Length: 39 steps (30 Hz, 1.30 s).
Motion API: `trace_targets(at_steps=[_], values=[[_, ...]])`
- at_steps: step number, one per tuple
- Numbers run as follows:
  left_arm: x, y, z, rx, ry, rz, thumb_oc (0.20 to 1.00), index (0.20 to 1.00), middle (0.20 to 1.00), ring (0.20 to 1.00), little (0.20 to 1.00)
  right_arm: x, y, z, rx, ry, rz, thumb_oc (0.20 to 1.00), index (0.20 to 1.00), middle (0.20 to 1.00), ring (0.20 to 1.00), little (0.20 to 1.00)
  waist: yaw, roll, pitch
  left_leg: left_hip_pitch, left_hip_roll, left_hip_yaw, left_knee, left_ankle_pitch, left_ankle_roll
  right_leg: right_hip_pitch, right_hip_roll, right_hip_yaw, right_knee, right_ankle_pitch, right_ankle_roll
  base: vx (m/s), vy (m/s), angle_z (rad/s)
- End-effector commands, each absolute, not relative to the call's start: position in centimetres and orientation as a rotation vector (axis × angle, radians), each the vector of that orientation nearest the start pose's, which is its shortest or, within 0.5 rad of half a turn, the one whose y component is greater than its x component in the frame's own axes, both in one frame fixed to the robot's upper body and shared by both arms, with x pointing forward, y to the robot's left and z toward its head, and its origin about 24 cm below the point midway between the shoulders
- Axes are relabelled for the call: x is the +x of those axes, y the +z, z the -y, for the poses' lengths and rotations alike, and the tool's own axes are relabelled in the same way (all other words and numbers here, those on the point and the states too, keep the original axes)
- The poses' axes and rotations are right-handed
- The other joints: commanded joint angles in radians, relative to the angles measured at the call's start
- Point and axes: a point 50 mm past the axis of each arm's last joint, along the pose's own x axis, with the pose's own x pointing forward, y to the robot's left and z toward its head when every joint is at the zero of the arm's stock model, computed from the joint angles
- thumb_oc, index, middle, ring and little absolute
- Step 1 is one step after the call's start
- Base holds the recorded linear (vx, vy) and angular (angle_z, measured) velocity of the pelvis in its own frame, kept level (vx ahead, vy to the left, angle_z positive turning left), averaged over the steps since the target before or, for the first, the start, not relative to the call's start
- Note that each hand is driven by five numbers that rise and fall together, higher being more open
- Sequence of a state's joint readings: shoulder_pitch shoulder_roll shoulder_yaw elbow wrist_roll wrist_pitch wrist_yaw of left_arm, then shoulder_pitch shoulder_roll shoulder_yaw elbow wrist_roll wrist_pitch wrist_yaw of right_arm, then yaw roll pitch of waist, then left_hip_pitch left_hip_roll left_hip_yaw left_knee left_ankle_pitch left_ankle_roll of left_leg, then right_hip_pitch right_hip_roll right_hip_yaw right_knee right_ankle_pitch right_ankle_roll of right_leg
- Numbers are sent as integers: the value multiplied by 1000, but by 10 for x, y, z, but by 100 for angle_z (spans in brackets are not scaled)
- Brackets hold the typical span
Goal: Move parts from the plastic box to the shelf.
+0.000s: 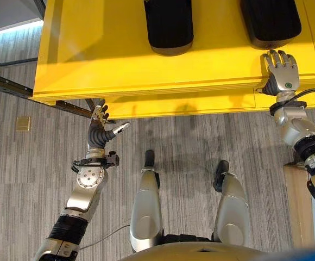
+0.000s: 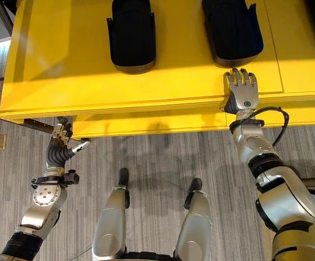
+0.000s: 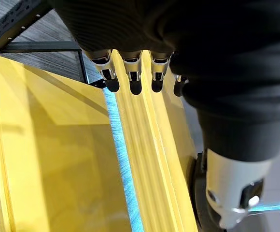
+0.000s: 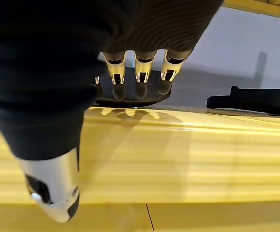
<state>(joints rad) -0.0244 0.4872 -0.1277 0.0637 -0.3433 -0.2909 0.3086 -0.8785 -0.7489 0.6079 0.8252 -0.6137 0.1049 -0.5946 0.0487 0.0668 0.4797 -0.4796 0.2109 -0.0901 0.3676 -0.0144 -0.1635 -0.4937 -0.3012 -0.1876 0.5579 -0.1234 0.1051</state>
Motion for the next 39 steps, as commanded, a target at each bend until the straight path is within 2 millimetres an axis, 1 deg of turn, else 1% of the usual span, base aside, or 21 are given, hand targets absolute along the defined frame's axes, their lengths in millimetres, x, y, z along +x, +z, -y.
trace_targets(at_steps=[1, 5, 10, 19, 39], values=[[248, 93, -226, 113, 151, 321, 1000, 1000, 1000, 1000, 1000, 386, 203, 256, -1621, -535, 393, 1000, 1000, 1000, 1000, 1000, 0, -15, 1, 7, -11, -9, 8, -37, 36, -31, 10, 64, 17, 6, 11, 0, 0, 0], [246, 92, -228, 111, 152, 319, 1000, 1000, 1000, 1000, 1000, 386, 210, 261, -1604, -554, 387, 1000, 1000, 1000, 1000, 1000, 3, -15, 4, 2, -13, -12, 5, -34, 35, -35, 8, 61, 23, 4, 11, 0, 0, 0], [246, 92, -228, 112, 151, 315, 1000, 1000, 1000, 1000, 1000, 386, 208, 265, -1601, -559, 360, 1000, 1000, 1000, 1000, 1000, 6, -13, 7, 2, -14, -14, 1, -30, 35, -37, 7, 58, 25, 2, 10, 0, 0, 0], [246, 92, -229, 109, 151, 316, 1000, 1000, 1000, 1000, 1000, 387, 208, 267, -1609, -557, 342, 1000, 1000, 1000, 1000, 1000, 10, -13, 11, -9, -16, -17, 8, -31, 36, -46, 7, 56, 33, 1, 11, 0, 0, 0], [244, 95, -234, 113, 167, 327, 1000, 1000, 1000, 1000, 1000, 391, 220, 255, -1637, -515, 398, 1000, 1000, 1000, 1000, 1000, 25, -27, 19, -27, -21, -32, 22, -34, 37, -48, 4, 45, 37, 3, 9, 0, 0, 1]])
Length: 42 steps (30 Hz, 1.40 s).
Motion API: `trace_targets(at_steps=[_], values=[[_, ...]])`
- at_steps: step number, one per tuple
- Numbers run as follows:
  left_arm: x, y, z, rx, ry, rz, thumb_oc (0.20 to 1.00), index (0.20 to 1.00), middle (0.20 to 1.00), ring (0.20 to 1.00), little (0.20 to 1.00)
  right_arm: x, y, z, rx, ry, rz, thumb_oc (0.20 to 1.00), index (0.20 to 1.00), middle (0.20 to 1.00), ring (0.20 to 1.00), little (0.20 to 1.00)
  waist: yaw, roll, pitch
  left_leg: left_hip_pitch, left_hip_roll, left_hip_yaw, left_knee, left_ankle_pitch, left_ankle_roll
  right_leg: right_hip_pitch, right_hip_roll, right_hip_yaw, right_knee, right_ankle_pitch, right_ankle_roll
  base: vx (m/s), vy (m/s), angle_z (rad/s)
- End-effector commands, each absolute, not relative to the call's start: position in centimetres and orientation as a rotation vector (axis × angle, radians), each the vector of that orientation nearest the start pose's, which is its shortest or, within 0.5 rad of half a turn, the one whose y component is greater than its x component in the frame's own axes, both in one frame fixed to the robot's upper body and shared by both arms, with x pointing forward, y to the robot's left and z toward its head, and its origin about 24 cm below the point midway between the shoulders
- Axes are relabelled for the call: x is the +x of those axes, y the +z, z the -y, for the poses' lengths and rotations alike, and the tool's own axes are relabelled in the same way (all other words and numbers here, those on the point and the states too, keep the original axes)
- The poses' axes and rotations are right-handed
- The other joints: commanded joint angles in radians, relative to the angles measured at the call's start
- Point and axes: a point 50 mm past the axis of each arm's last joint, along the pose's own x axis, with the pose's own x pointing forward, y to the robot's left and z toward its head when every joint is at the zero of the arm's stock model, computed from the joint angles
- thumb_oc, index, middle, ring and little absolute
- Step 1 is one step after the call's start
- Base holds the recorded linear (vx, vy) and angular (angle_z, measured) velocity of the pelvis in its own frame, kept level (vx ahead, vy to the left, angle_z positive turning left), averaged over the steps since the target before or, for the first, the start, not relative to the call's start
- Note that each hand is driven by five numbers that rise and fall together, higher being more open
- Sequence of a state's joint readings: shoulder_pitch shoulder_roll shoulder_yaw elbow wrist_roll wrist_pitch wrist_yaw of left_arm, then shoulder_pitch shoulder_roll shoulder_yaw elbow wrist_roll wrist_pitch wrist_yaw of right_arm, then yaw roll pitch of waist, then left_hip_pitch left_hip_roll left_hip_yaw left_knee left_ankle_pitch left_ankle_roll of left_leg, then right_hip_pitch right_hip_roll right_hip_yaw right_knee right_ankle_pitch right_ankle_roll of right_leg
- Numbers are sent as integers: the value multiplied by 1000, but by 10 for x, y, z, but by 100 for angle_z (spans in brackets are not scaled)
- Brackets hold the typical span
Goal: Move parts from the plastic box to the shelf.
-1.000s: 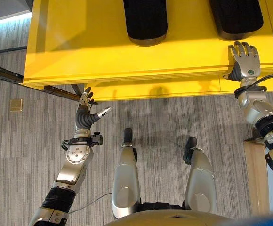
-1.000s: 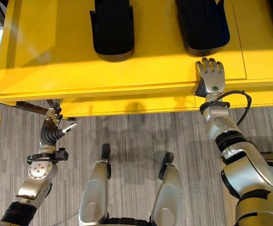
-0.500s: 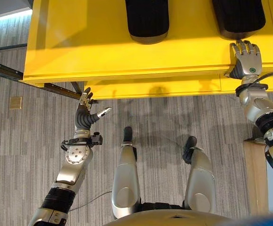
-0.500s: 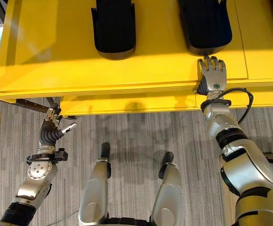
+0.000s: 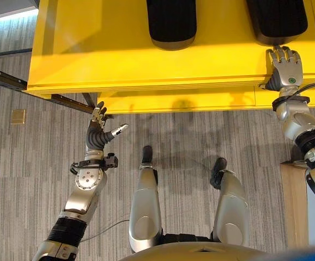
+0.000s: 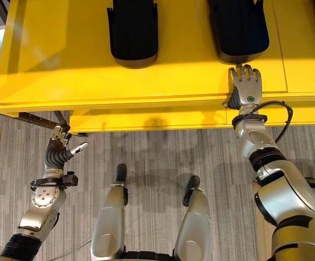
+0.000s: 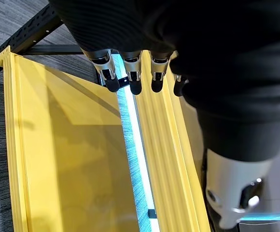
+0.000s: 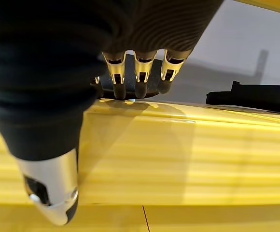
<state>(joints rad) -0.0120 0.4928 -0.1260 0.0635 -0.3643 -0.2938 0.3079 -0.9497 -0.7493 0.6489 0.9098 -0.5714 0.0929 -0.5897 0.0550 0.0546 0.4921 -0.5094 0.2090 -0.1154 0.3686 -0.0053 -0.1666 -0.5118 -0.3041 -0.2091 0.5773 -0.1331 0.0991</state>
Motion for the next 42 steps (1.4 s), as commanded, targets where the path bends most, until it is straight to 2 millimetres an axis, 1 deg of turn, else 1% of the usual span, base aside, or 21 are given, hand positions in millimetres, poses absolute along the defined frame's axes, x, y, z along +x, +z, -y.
trace_targets(at_steps=[1, 19, 42], values=[[244, 95, -234, 114, 168, 327, 1000, 1000, 1000, 1000, 1000, 392, 221, 254, -1637, -508, 401, 1000, 1000, 1000, 1000, 1000, 20, -18, 7, 2, -20, -8, 20, -42, 40, -28, 7, 67, 16, 12, 15, 0, 0, 0], [243, 98, -237, 109, 175, 335, 1000, 1000, 1000, 1000, 1000, 397, 233, 247, -1613, -512, 417, 1000, 1000, 1000, 1000, 1000, 39, -31, 7, -11, -27, -23, 14, -36, 42, -25, 6, 57, 11, 16, 16, -1, 1, 1], [241, 96, -242, 116, 190, 322, 1000, 1000, 1000, 1000, 1000, 399, 243, 243, -1626, -521, 439, 1000, 1000, 1000, 1000, 1000, 48, -40, 8, -16, -29, -25, 23, -38, 43, -19, 9, 52, -2, 23, 18, 0, 0, 0]])
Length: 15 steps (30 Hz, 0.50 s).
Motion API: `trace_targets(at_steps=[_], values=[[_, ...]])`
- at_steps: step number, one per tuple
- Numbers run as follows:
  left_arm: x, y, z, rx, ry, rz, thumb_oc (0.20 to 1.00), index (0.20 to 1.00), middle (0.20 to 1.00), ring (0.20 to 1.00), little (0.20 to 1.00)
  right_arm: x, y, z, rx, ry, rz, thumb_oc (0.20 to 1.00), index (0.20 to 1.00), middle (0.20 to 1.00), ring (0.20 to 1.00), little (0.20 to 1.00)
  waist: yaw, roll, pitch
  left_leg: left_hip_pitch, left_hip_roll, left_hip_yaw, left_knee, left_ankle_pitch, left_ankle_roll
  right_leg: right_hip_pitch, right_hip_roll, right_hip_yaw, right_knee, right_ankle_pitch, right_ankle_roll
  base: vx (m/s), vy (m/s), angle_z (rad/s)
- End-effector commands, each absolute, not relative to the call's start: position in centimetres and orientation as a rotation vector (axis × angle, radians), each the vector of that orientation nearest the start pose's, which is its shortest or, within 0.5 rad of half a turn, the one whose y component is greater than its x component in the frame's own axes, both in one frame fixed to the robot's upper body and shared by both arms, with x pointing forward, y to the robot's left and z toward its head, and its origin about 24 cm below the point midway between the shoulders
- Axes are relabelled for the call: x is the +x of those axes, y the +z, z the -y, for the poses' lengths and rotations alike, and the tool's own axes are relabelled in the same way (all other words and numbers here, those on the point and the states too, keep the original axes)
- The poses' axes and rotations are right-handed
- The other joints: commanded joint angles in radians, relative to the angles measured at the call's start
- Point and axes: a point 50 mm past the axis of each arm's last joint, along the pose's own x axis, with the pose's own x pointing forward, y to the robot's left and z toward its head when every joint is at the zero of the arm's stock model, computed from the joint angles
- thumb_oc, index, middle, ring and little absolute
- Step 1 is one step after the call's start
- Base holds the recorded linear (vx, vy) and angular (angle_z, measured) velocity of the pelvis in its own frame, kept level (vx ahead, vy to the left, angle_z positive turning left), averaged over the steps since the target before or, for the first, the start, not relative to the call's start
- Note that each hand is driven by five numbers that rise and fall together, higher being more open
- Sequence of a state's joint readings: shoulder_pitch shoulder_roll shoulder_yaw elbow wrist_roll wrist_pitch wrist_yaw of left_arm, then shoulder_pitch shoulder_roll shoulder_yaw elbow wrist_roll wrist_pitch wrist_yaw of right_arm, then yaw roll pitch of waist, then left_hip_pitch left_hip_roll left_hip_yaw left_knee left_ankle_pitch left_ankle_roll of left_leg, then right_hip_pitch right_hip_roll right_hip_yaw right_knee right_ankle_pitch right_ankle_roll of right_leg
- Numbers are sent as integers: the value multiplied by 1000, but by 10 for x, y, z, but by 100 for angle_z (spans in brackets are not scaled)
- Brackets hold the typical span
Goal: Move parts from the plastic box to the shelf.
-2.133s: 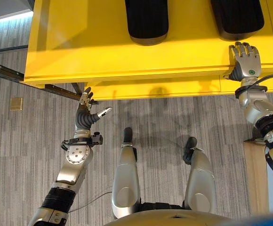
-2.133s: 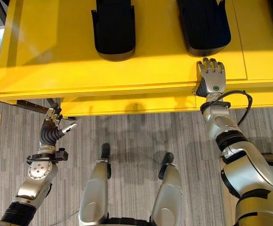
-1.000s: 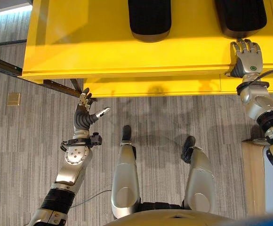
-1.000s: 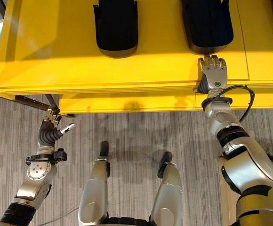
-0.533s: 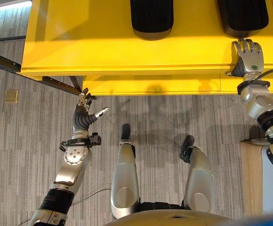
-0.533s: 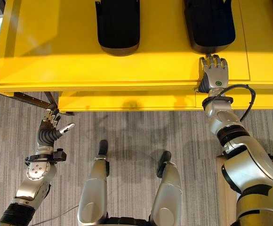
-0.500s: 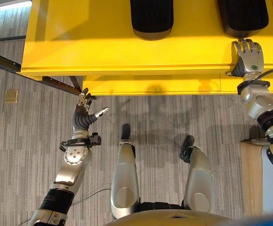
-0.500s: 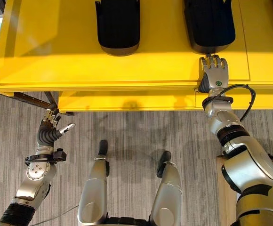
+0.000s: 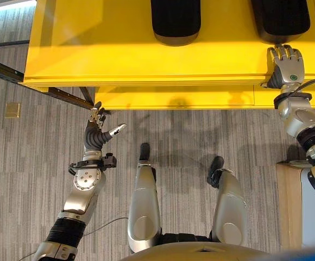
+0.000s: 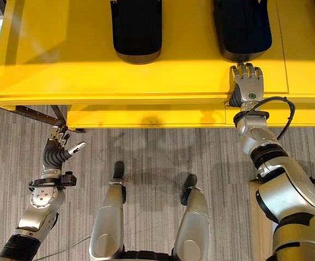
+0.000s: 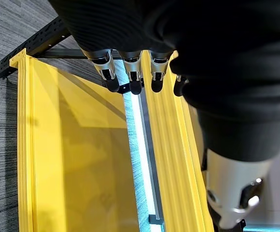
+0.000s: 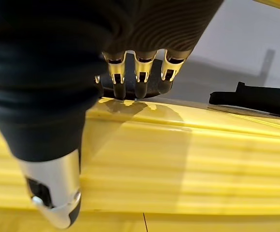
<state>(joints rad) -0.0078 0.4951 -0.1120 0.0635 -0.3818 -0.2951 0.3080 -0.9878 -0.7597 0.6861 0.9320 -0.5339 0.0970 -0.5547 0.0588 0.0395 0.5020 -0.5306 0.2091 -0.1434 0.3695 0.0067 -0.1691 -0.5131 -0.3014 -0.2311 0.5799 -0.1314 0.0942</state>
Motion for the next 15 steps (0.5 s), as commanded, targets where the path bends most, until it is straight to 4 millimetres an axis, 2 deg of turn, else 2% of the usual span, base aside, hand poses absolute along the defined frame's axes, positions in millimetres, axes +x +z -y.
trace_targets(at_steps=[1, 8, 9, 15], values=[[241, 96, -242, 116, 191, 324, 1000, 1000, 1000, 1000, 1000, 399, 245, 242, -1626, -519, 446, 1000, 1000, 1000, 1000, 1000, 46, -26, -2, 5, -29, 1, 22, -50, 46, -17, 6, 75, -6, 23, 23, 0, 0, 0], [242, 97, -243, 122, 189, 324, 1000, 1000, 1000, 1000, 1000, 401, 252, 237, -1639, -510, 465, 1000, 1000, 1000, 1000, 1000, 51, -32, -3, 5, -30, -1, 19, -48, 47, -12, 7, 72, -12, 26, 24, 0, 0, 0], [242, 97, -244, 127, 189, 326, 1000, 1000, 1000, 1000, 1000, 401, 258, 236, -1645, -506, 477, 1000, 1000, 1000, 1000, 1000, 56, -39, -5, 5, -29, -6, 18, -47, 47, -8, 7, 65, -15, 28, 24, 0, 0, 0], [243, 99, -244, 132, 181, 329, 1000, 1000, 1000, 1000, 1000, 401, 265, 233, -1653, -480, 490, 1000, 1000, 1000, 1000, 1000, 63, -54, -11, 10, -28, -12, 10, -46, 47, 2, 6, 55, -19, 27, 26, 1, -1, 1]])
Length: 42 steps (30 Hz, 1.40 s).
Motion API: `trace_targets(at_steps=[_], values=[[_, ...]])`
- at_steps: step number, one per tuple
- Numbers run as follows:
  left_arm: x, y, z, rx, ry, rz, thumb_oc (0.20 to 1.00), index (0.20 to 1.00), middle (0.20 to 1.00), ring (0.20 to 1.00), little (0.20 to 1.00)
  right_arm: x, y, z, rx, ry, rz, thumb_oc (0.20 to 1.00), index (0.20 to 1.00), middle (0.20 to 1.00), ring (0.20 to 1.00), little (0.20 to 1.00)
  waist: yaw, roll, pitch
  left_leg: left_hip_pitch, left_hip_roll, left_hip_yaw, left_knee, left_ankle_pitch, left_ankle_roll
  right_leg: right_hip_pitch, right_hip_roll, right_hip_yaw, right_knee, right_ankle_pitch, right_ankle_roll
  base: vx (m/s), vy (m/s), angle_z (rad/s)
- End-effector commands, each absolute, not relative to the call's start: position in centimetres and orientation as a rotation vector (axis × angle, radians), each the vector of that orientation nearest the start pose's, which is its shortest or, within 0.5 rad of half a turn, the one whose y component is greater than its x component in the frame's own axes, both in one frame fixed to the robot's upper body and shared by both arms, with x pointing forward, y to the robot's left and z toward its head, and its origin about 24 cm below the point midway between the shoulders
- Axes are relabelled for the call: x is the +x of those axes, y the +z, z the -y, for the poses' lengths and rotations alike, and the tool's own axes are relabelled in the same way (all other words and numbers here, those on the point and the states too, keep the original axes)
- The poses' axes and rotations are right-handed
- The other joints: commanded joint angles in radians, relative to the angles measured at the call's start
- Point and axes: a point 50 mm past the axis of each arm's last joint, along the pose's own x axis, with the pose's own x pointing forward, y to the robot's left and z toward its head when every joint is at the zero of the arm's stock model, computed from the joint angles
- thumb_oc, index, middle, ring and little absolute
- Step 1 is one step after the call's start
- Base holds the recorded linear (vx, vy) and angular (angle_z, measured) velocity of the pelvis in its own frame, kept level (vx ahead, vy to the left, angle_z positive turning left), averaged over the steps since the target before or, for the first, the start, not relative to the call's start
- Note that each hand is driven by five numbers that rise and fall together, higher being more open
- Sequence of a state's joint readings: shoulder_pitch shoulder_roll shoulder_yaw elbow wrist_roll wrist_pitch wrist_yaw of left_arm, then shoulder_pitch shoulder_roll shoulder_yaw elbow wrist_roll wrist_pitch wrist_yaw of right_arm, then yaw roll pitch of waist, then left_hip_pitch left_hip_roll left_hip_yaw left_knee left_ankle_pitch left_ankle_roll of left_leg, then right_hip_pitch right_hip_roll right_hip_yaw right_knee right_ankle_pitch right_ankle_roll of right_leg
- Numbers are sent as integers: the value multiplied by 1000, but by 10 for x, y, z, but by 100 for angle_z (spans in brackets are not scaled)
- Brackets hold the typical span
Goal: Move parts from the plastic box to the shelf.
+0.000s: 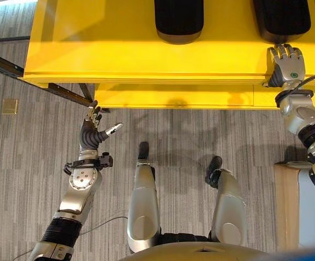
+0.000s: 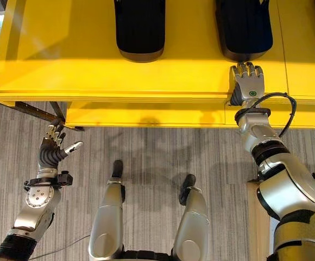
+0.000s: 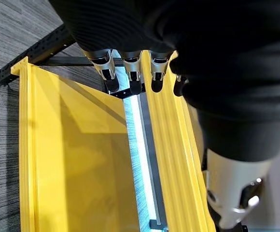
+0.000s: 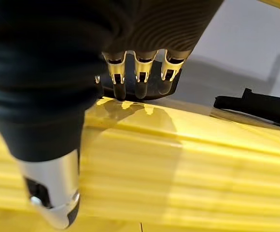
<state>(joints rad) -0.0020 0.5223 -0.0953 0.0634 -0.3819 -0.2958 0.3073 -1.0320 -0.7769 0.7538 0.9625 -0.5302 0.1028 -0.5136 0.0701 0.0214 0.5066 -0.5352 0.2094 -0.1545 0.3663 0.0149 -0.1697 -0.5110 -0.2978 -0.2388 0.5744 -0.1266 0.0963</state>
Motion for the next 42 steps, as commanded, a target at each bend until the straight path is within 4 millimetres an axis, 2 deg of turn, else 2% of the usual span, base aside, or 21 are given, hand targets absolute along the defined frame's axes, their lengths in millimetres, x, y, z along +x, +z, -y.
trace_targets(at_steps=[1, 7, 10, 12, 13, 14, 15, 16, 17, 18, 19, 20, 21, 24, 25, 29, 30, 32, 34, 39, 42], values=[[244, 100, -244, 132, 179, 332, 1000, 1000, 1000, 1000, 1000, 401, 269, 232, -1640, -472, 500, 1000, 1000, 1000, 1000, 1000, 54, -41, -19, 15, -30, -3, 10, -54, 47, 6, 1, 60, -18, 23, 24, 5, -13, 4], [244, 100, -245, 133, 176, 329, 1000, 1000, 1000, 1000, 1000, 401, 274, 229, -1609, -444, 511, 1000, 1000, 1000, 1000, 1000, 60, -55, -22, 17, -32, -6, 9, -55, 49, 14, 3, 56, -20, 24, 25, 2, -3, 8], [243, 98, -246, 132, 182, 319, 1000, 1000, 1000, 1000, 1000, 401, 266, 224, -1611, -400, 517, 1000, 1000, 1000, 1000, 1000, 60, -61, -22, 21, -30, -7, 12, -57, 49, 17, 5, 58, -23, 24, 24, 0, 0, 0], [244, 96, -247, 131, 193, 309, 1000, 1000, 1000, 1000, 1000, 400, 250, 220, -1568, -374, 504, 1000, 1000, 1000, 1000, 1000, 56, -64, -23, 23, -29, -6, 14, -60, 51, 22, 6, 57, -29, 25, 25, 0, 0, 0], [244, 96, -247, 132, 192, 309, 1000, 1000, 1000, 1000, 1000, 400, 249, 221, -1568, -374, 502, 1000, 1000, 1000, 1000, 1000, 57, -65, -24, 24, -29, -6, 14, -60, 51, 22, 6, 57, -29, 25, 25, 0, 0, 0], [245, 95, -245, 126, 196, 308, 1000, 1000, 1000, 1000, 1000, 399, 231, 220, -1526, -358, 475, 1000, 1000, 1000, 1000, 1000, 53, -64, -25, 27, -29, -6, 13, -61, 52, 29, 7, 55, -35, 27, 25, 0, 0, 0], [244, 95, -245, 127, 195, 308, 1000, 1000, 1000, 1000, 1000, 399, 231, 221, -1525, -358, 474, 1000, 1000, 1000, 1000, 1000, 55, -65, -26, 27, -29, -6, 12, -61, 52, 29, 7, 55, -35, 27, 25, 0, 0, 0], [245, 95, -246, 130, 210, 308, 1000, 1000, 1000, 1000, 1000, 393, 210, 216, -1462, -320, 469, 1000, 1000, 1000, 1000, 1000, 47, -67, -30, 35, -28, -4, 5, -61, 53, 42, 8, 51, -50, 32, 28, 0, 0, 0], [245, 95, -246, 130, 214, 307, 1000, 1000, 1000, 1000, 1000, 391, 203, 215, -1448, -306, 465, 1000, 1000, 1000, 1000, 1000, 42, -68, -32, 39, -27, -2, 2, -62, 53, 47, 8, 49, -56, 35, 29, 44, 29, -1], [245, 93, -246, 129, 223, 301, 1000, 1000, 1000, 1000, 1000, 382, 179, 212, -1384, -271, 447, 1000, 1000, 1000, 1000, 1000, 35, -71, -40, 54, -25, 2, -13, -61, 54, 66, 11, 47, -84, 46, 32, 49, 20, -4], [244, 92, -246, 131, 229, 299, 1000, 1000, 1000, 1000, 1000, 378, 167, 210, -1367, -246, 436, 1000, 1000, 1000, 1000, 1000, 31, -73, -44, 60, -23, 4, -20, -59, 54, 75, 12, 45, -97, 52, 34, 49, 14, -3], [244, 91, -246, 130, 229, 295, 1000, 1000, 1000, 1000, 1000, 374, 157, 208, -1360, -225, 427, 1000, 1000, 1000, 1000, 1000, 26, -74, -48, 67, -21, 6, -29, -58, 54, 83, 14, 42, -109, 56, 36, 0, 0, 0], [244, 91, -246, 131, 228, 295, 1000, 1000, 1000, 1000, 1000, 374, 157, 208, -1360, -226, 426, 1000, 1000, 1000, 1000, 1000, 27, -74, -50, 66, -22, 5, -35, -50, 55, 83, 14, 41, -115, 63, 36, 0, 0, 0], [242, 86, -247, 134, 249, 276, 1000, 1000, 1000, 1000, 1000, 353, 120, 205, -1289, -161, 380, 1000, 1000, 1000, 1000, 1000, 4, -76, -73, 107, -12, 18, -77, -44, 54, 125, 20, 41, -170, 80, 45, 82, 25, 3], [241, 82, -247, 139, 249, 261, 1000, 1000, 1000, 1000, 1000, 343, 100, 203, -1244, -134, 337, 1000, 1000, 1000, 1000, 1000, -5, -74, -88, 137, -8, 24, -107, -36, 54, 151, 23, 40, -201, 93, 50, 123, 39, 0], [237, 74, -246, 137, 257, 228, 1000, 1000, 1000, 1000, 1000, 318, 69, 205, -1137, -105, 262, 1000, 1000, 1000, 1000, 1000, -38, -74, -127, 201, 2, 46, -181, -7, 54, 209, 27, 39, -280, 120, 60, 107, 35, -7], [234, 70, -247, 148, 259, 214, 1000, 1000, 1000, 1000, 1000, 305, 61, 207, -1111, -82, 244, 1000, 1000, 1000, 1000, 1000, -52, -74, -148, 242, 11, 60, -221, 6, 54, 242, 29, 41, -319, 129, 64, 148, 17, -12], [233, 68, -247, 155, 259, 204, 1000, 1000, 1000, 1000, 1000, 299, 59, 208, -1085, -80, 239, 1000, 1000, 1000, 1000, 1000, -55, -73, -155, 265, 14, 66, -244, 15, 55, 259, 32, 43, -337, 132, 65, 101, 1, -13], [229, 65, -247, 165, 257, 190, 1000, 1000, 1000, 1000, 1000, 284, 55, 208, -1012, -62, 239, 1000, 1000, 1000, 1000, 1000, -75, -69, -184, 310, 20, 81, -285, 28, 55, 293, 36, 46, -375, 136, 70, 96, -6, -14], [224, 56, -245, 169, 251, 157, 1000, 1000, 1000, 1000, 1000, 262, 62, 202, -773, -32, 269, 1000, 1000, 1000, 1000, 1000, -104, -63, -228, 382, 42, 110, -324, 33, 51, 329, 61, 66, -392, 127, 69, 68, -49, -21], [221, 52, -238, 149, 219, 139, 1000, 1000, 1000, 1000, 1000, 242, 73, 194, -412, 35, 285, 1000, 1000, 1000, 1000, 1000, -124, -51, -265, 426, 85, 139, -335, 59, 34, 351, 111, 89, -366, 70, 44, 25, -152, -29]])
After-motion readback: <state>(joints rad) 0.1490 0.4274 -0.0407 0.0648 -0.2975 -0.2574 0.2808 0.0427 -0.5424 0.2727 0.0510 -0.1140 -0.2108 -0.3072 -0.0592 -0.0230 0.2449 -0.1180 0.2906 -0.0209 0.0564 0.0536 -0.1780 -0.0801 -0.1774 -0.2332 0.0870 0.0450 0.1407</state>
